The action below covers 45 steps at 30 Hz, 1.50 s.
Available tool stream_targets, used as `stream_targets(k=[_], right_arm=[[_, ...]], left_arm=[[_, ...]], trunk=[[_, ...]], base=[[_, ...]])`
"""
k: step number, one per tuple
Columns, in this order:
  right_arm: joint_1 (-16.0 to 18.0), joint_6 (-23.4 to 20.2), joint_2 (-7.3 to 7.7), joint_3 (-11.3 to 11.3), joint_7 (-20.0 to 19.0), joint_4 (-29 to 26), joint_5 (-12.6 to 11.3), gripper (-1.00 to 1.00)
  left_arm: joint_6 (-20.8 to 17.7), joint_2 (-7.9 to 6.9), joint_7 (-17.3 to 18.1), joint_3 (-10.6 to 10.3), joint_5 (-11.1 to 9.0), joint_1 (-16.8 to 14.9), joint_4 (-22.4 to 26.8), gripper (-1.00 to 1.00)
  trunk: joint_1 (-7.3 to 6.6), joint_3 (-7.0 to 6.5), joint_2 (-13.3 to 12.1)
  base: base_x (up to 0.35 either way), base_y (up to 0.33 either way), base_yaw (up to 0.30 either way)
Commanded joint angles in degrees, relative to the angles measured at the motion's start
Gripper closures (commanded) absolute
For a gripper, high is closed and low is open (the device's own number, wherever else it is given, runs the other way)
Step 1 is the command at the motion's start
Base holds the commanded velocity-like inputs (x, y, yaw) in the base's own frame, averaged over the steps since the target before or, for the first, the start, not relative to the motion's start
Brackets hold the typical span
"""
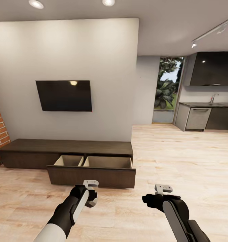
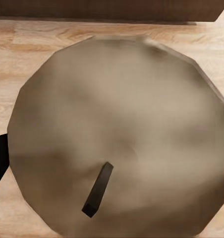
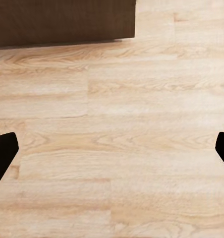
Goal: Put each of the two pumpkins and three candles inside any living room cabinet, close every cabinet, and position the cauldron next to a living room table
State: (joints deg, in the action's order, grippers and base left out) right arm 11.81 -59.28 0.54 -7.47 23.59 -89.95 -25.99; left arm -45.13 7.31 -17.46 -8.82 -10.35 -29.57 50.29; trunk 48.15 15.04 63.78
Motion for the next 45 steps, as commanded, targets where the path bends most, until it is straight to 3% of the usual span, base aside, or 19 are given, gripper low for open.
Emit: stream_targets(k=[1, 13, 23, 34, 36, 41, 43, 45], right_arm=[[0.1, -0.1, 0.04, -0.1, 0.6, 0.0, -0.5, -1.0], [0.1, -0.2, -0.02, 0.0, 0.6, -0.2, -1.2, -1.0], [0.1, -0.2, -0.01, 0.0, 0.6, -0.2, -1.2, -1.0], [0.1, -0.2, 0.08, 0.1, 0.7, -0.2, -0.8, -1.0], [0.1, -0.3, 0.57, 1.7, 0.7, -0.2, -0.7, -1.0], [0.1, -0.3, 3.22, 11.8, 0.7, -0.2, -0.8, -1.0], [0.0, -0.3, 3.67, 14.9, 0.7, -0.5, -0.7, -1.0], [0.0, -0.2, 4.16, 16.4, 0.6, -0.7, -0.8, -1.0]], left_arm=[[-0.2, -0.02, -0.5, -0.1, -0.2, 0.0, 0.1, 1.0], [-0.2, -0.02, -0.5, -0.1, -0.2, 0.0, 0.1, 1.0], [-0.2, -0.02, -0.5, -0.1, -0.2, 0.0, 0.1, 1.0], [-0.2, -0.05, -0.5, -0.1, -0.2, 0.0, 0.1, 1.0], [-0.3, -0.23, -0.4, -0.1, -0.2, -0.1, 0.1, 1.0], [-1.0, -0.54, -0.1, -0.2, -0.2, -0.2, 0.1, 1.0], [-3.2, -0.47, -0.1, -0.2, -0.1, -0.5, 0.1, 1.0], [-6.5, -0.43, 0.0, -0.1, -0.2, -1.6, 0.3, 1.0]], trunk=[[0.04, 0.08, 0.0], [0.04, 0.08, 0.0], [0.04, 0.08, 0.0], [0.04, 0.08, 0.0], [0.04, 0.08, 0.0], [0.04, 0.08, 0.0], [0.04, 0.08, 0.0], [0.04, 0.08, 0.0]], base=[[0.328, -0.069, -0.003], [0.329, -0.085, -0.007], [0.329, -0.083, -0.184], [0.31, 0.151, -0.007], [0.296, 0.197, 0.0], [0.297, 0.184, 0.0], [0.3, 0.172, 0.0], [0.301, 0.17, 0.0]])
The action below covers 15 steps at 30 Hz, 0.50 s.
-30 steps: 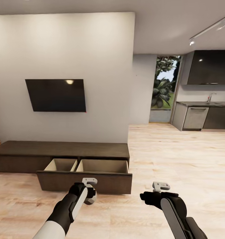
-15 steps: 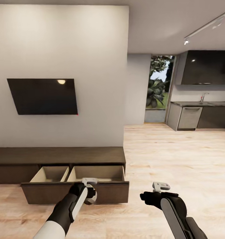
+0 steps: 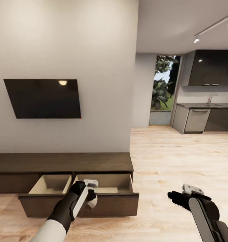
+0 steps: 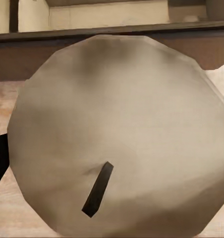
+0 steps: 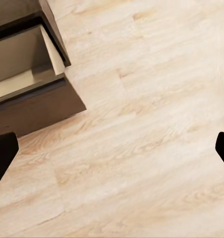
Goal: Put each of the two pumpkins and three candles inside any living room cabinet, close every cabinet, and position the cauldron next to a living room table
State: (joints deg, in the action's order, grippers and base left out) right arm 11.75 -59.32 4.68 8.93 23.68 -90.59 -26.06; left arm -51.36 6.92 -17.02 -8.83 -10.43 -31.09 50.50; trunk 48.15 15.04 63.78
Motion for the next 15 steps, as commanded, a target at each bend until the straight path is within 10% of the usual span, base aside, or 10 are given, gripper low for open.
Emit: stream_targets(k=[1, 15], right_arm=[[0.0, 0.0, 0.16, 0.4, 0.5, -0.1, -0.8, -1.0], [-0.2, 0.6, 1.11, 6.4, -18.2, -0.2, -1.0, -1.0]], left_arm=[[-1.5, -0.07, -0.4, -0.1, -0.2, -1.1, 0.0, 1.0], [-8.6, -0.15, -0.4, 0.2, -0.4, -8.3, 0.4, 1.0]], trunk=[[0.04, 0.08, 0.0], [0.04, 0.08, 0.0]], base=[[0.301, 0.169, 0.0], [0.302, 0.168, 0.0]])
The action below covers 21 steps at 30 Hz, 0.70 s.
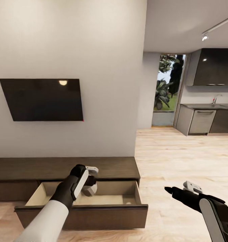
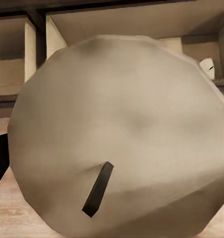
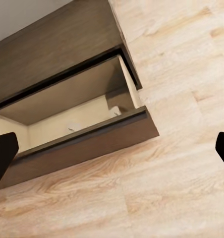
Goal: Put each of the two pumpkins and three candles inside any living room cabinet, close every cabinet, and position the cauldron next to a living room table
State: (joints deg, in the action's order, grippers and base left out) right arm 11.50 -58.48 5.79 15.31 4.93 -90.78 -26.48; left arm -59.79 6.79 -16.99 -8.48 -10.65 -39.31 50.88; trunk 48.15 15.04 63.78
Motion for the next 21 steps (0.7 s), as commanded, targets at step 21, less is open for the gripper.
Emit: stream_targets(k=[21], right_arm=[[0.0, -0.1, 0.0, -0.1, -0.3, 0.0, -0.6, -1.0]], left_arm=[[-0.2, -0.03, -1.3, 0.0, -0.2, -4.1, -13.6, 1.0]], trunk=[[0.04, 0.08, 0.0]], base=[[0.28, 0.136, 0.0]])
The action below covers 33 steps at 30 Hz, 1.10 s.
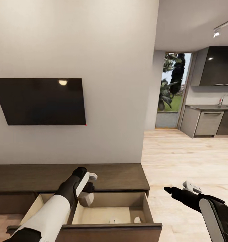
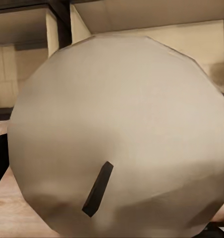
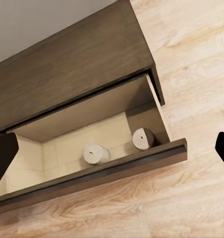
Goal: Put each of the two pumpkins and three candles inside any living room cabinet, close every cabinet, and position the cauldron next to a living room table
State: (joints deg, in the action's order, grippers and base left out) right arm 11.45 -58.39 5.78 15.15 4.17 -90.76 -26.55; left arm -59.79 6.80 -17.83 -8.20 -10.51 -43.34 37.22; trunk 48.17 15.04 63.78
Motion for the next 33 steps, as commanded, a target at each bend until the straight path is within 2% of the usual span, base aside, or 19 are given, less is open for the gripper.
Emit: stream_targets(k=[1, 12, 27, 33], right_arm=[[0.1, -0.2, 0.0, 0.0, 0.5, 0.0, -0.5, -1.0], [0.1, -0.3, 0.02, 0.0, 0.5, 0.0, -0.6, -1.0], [0.1, -0.6, 0.02, 0.4, 0.5, 0.0, -0.6, -1.0], [0.1, -0.6, 0.02, 0.3, 0.5, 0.0, -0.6, -1.0]], left_arm=[[-0.2, -0.03, -0.6, -0.2, -0.3, -0.1, 0.0, 1.0], [-0.2, 0.04, -0.5, -0.3, -0.2, -0.2, -0.2, 1.0], [-0.2, 0.08, -1.0, -0.2, -0.3, -0.2, -0.5, 1.0], [-0.2, 0.12, -1.0, -0.2, -0.3, -0.2, -0.5, 1.0]], trunk=[[0.02, 0.08, 0.0], [0.02, 0.08, 0.0], [0.02, 0.08, 0.0], [1.33, 1.15, 2.5]], base=[[0.15, 0.02, 0.0], [0.264, 0.004, 0.0], [0.065, -0.003, 0.0], [0.0, 0.0, 0.0]])
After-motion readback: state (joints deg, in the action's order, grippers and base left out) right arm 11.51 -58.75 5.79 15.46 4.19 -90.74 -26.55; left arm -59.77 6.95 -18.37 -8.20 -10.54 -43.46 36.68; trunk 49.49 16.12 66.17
